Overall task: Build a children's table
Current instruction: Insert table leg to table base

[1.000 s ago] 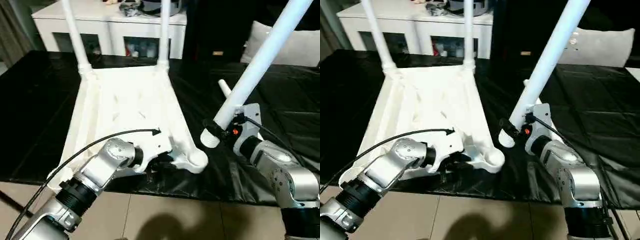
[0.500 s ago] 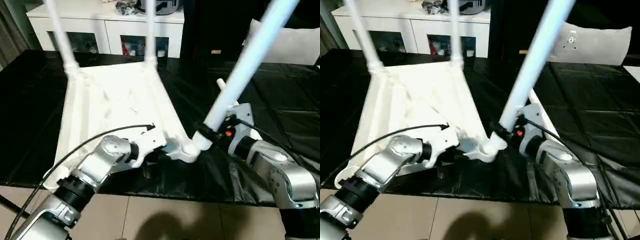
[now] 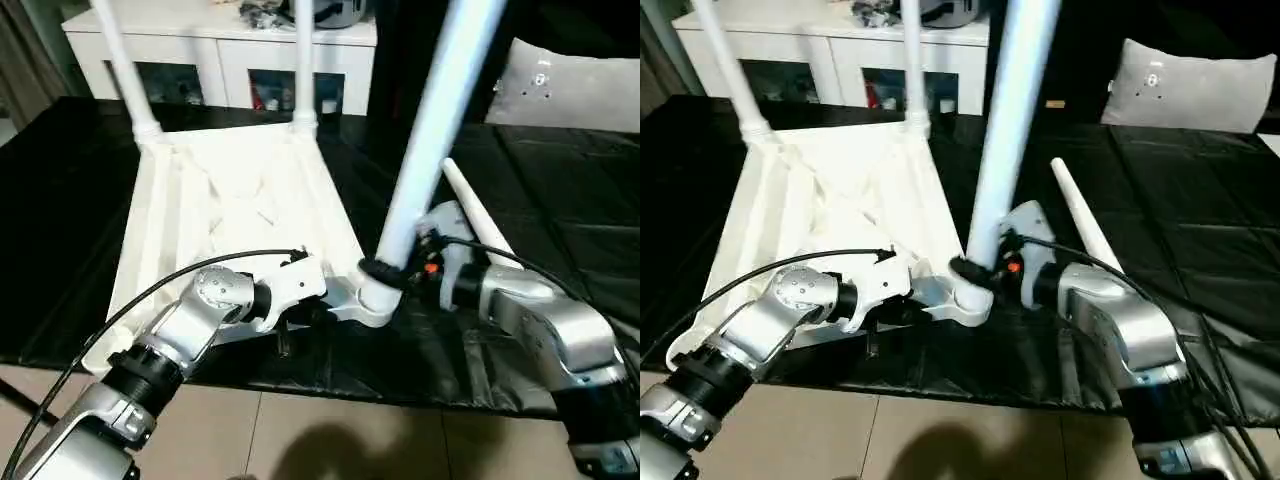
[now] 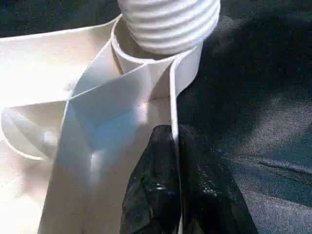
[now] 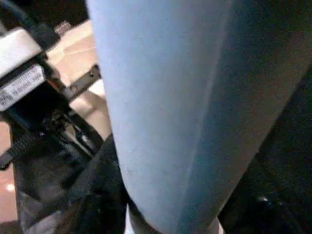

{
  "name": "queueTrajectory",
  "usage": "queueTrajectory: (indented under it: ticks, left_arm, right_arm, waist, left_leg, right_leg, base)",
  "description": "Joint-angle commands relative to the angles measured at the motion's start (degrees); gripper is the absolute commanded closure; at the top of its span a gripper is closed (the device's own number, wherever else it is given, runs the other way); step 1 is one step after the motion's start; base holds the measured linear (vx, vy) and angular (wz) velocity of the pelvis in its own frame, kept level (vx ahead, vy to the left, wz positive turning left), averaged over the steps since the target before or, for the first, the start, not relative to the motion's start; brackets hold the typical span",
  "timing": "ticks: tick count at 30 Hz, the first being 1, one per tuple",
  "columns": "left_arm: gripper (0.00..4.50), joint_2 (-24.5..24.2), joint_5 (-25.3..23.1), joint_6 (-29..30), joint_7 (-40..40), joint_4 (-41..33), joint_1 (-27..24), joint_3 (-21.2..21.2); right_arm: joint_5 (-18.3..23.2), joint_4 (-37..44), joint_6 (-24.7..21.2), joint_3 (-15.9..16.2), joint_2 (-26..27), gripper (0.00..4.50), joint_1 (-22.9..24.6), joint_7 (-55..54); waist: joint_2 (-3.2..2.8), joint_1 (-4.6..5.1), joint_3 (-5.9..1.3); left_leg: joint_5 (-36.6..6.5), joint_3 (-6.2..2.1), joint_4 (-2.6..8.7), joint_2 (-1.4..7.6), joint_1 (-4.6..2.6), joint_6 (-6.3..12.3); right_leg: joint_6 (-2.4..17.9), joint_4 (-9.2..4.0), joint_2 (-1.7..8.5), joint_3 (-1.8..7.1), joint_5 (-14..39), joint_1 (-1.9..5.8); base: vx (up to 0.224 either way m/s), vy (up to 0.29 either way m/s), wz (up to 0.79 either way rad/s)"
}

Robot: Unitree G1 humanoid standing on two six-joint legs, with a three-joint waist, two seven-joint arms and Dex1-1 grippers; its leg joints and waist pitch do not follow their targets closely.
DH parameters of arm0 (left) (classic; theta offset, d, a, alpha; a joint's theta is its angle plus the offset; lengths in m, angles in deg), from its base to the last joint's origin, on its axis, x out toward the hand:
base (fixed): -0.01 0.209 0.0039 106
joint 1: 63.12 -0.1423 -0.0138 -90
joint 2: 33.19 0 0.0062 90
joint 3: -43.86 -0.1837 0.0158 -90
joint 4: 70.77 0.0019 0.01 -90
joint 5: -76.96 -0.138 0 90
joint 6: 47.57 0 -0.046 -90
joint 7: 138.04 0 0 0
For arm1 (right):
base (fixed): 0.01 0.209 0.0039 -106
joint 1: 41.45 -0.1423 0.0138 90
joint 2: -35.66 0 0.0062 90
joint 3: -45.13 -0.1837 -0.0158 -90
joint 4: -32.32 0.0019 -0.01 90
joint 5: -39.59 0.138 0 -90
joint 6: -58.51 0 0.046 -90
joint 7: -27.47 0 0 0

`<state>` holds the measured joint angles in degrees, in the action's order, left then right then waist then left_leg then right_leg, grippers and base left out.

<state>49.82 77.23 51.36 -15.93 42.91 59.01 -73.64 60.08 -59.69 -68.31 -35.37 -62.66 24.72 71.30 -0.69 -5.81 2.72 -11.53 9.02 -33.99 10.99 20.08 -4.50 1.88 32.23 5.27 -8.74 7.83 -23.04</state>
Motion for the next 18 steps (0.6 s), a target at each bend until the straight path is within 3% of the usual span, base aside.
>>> queueTrajectory:
  ticks: [1,9,14,18]
  left_arm:
    - [4.50,-0.4,-0.8,-1.9,-1.2,1.0,0.8,-0.6]
    - [4.50,-0.4,-0.4,-5.5,-6.2,1.5,1.3,-1.4]
    - [4.50,0.5,-1.0,-7.0,-6.3,3.3,2.1,-0.9]
    - [4.50,1.2,-1.7,-7.4,-4.2,5.8,2.9,0.1]
  right_arm:
    - [-0.1,-1.1,-0.9,0.0,-0.5,2.59,-1.3,0.6]
    - [-1.1,-6.9,1.3,1.0,0.8,2.60,-2.6,2.3]
    - [-0.7,-8.7,1.6,0.5,1.6,2.60,-2.7,3.1]
    - [-0.1,-9.5,2.2,-0.5,2.0,2.60,-1.9,3.3]
  waist:
    - [0.89,-0.34,-4.06]
    - [0.28,-0.91,-4.22]
    - [0.24,-0.93,-4.23]
    - [0.19,-0.98,-4.04]
  left_leg:
    - [-7.2,-0.23,3.78,2.01,0.23,2.40]
    - [-7.6,-0.28,3.78,2.29,0.06,1.77]
    - [-7.7,-0.26,3.77,2.28,0.05,1.60]
    - [-9.4,-0.20,3.81,2.16,-0.14,1.40]
  right_leg:
    - [3.4,-3.65,4.22,3.51,22.2,3.66]
    - [4.7,-3.37,4.30,3.61,20.4,3.61]
    - [5.3,-3.28,4.28,3.66,19.5,3.72]
    - [4.5,-3.83,4.26,3.45,22.4,3.65]
  base:
    - [0.000,0.000,0.00]
    - [0.000,0.000,0.00]
    - [0.000,0.000,0.00]
    - [0.000,0.000,0.00]
